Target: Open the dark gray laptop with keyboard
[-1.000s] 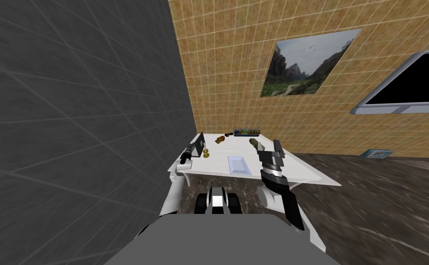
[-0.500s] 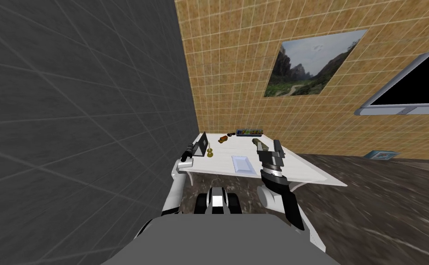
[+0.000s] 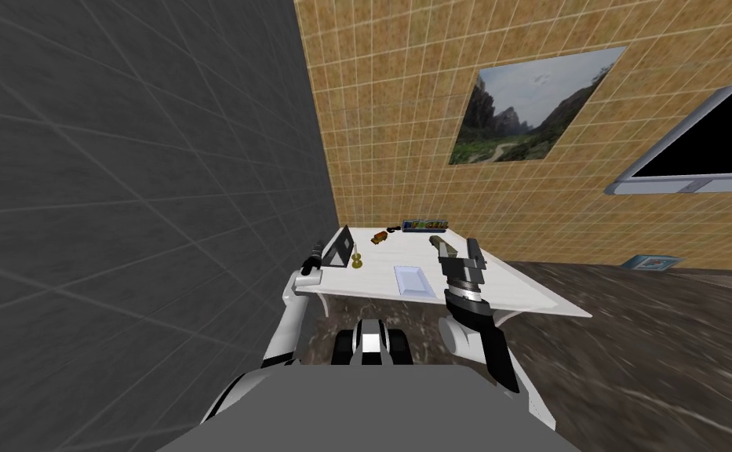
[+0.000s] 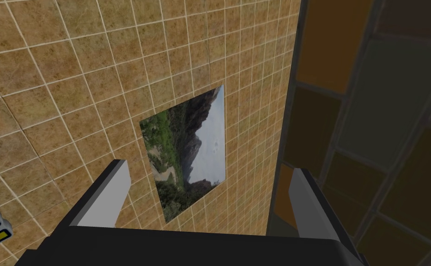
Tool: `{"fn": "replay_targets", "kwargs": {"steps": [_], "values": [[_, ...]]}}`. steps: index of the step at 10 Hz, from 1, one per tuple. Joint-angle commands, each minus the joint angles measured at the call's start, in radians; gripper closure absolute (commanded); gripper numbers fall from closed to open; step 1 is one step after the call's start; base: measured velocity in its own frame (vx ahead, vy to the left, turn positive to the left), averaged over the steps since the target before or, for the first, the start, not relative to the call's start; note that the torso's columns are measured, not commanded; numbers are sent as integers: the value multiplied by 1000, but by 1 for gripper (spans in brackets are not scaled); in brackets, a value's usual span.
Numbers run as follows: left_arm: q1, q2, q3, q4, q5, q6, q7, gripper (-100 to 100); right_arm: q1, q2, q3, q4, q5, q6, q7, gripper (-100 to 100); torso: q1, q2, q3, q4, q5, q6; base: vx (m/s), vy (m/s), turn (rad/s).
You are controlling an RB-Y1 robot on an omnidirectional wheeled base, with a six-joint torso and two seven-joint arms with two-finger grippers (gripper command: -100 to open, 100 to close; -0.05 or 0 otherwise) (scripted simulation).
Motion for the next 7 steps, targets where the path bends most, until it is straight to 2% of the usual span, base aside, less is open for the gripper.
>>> {"fn": "replay_targets", "kwargs": {"steps": [1, 3, 5, 7], "values": [[11, 49, 12, 9, -19, -37, -10, -100, 0, 0, 0, 0, 0, 0, 0, 0, 0, 0, 0, 0, 0, 0, 32, -111, -42], [19, 40, 24, 3, -38, -66, -20, -100, 0, 0, 0, 0, 0, 0, 0, 0, -6, 0, 0, 0, -2, 0, 15, -170, -30], [24, -21, 33, -7, -52, -84, -27, -100, 0, 0, 0, 0, 0, 0, 0, 0, 0, 0, 0, 0, 0, 0, 33, -136, -24], [24, -60, 35, -10, -55, -87, -28, -100, 0, 0, 0, 0, 0, 0, 0, 0, 5, 1, 0, 0, 1, 0, 12, -45, 0]]}}
